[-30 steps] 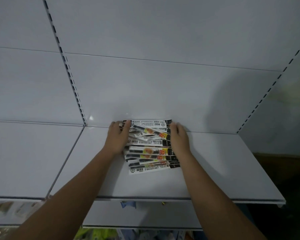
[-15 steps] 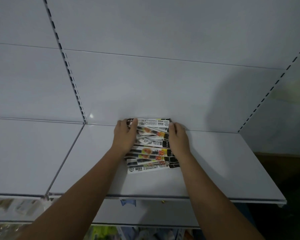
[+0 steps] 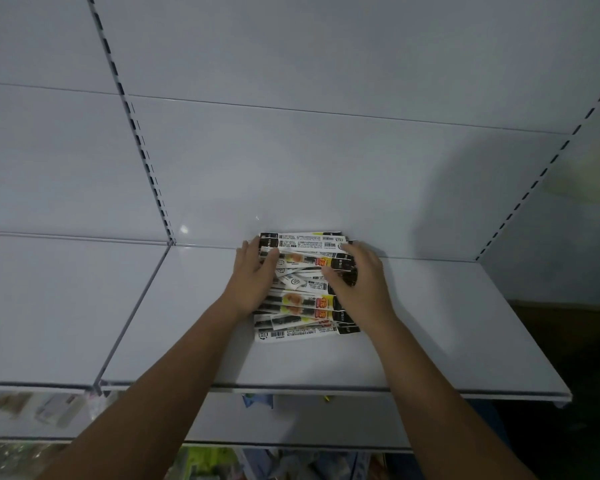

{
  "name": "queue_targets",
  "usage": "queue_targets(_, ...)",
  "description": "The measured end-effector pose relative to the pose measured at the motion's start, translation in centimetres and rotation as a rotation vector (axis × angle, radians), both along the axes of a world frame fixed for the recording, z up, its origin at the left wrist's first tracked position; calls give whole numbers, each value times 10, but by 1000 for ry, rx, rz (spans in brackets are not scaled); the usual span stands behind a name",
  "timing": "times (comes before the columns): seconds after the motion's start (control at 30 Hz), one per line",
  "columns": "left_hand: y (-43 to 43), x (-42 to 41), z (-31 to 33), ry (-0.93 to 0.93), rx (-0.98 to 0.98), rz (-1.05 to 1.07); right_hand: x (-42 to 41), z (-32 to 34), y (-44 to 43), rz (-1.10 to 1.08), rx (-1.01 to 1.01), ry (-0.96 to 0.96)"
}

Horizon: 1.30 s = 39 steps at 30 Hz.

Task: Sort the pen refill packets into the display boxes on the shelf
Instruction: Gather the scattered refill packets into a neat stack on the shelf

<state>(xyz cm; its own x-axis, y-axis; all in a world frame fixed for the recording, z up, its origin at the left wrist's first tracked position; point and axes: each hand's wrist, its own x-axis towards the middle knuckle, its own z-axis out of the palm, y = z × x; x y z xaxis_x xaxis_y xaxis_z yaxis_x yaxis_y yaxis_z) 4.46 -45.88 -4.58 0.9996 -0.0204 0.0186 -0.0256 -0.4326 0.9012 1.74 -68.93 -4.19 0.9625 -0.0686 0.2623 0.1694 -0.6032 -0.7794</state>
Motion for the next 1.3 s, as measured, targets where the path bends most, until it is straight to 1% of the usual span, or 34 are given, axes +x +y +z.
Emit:
queue_targets(0.1, -7, -11, 8, -50, -67, 8, -14, 4, 29, 65, -241, -196)
queue_targets(0.13, -6, -13, 6, -67, -86, 5, -16, 5, 40, 97, -314, -224)
queue_targets(0.2, 1, -18, 1, -92, -85, -16, -11, 4, 56, 153, -385, -217)
queue_targets(0.23, 6, -18, -2, -126, -61, -26, -7, 4, 59, 175, -400, -200)
queue_targets(0.33, 20, -16, -9, -254, 118, -82, 3, 7, 53, 218, -427, -186)
queue_targets(0.43, 28, -13, -7, -407, 297, -150, 11, 14, 36, 165, -475, -207)
queue_targets(0.53, 24, -11, 2, -451, 460, -156, 17, 18, 24, 112, -498, -178)
queue_targets(0.63, 16, -9, 7, -430, 450, -135, 22, 21, 21, 104, -509, -154)
queue_targets(0.7, 14, -9, 6, -405, 412, -158, 25, 21, 19, 127, -480, -157)
queue_targets(0.83, 23, -15, 4, -308, 243, -125, 23, 25, 9, 314, -306, -101)
queue_targets(0.87, 26, -17, 4, -286, 216, -103, 21, 26, 2, 289, -281, -130)
queue_targets(0.9, 29, -19, 5, -257, 194, -89, 18, 25, -10, 202, -250, -170)
queue_targets(0.93, 32, -20, 5, -213, 162, -89, 17, 21, -25, 69, -208, -189)
queue_targets(0.97, 34, -22, 5, -166, 111, -102, 16, 14, -44, -81, -172, -162)
queue_targets(1.0, 34, -23, 5, -131, 45, -125, 14, 8, -62, -210, -154, -70)
queue_targets(1.03, 34, -24, 4, -101, -23, -145, 11, 0, -77, -279, -175, 69)
queue_targets(1.07, 32, -25, 3, -89, -63, -149, 8, -7, -87, -279, -226, 188)
queue_targets(1.1, 29, -25, 2, -95, -77, -147, 7, -13, -91, -236, -269, 246)
queue_targets(1.13, 24, -25, 2, -102, -84, -139, 7, -16, -90, -179, -272, 250)
queue_targets(1.17, 18, -26, 5, -97, -103, -125, 9, -15, -83, -140, -223, 224)
queue_targets(1.23, 4, -24, 7, -76, -100, -100, 17, -6, -66, -121, -52, 202)
queue_targets(1.3, -6, -20, 7, -74, -15, -94, 26, 2, -49, -133, 121, 186)
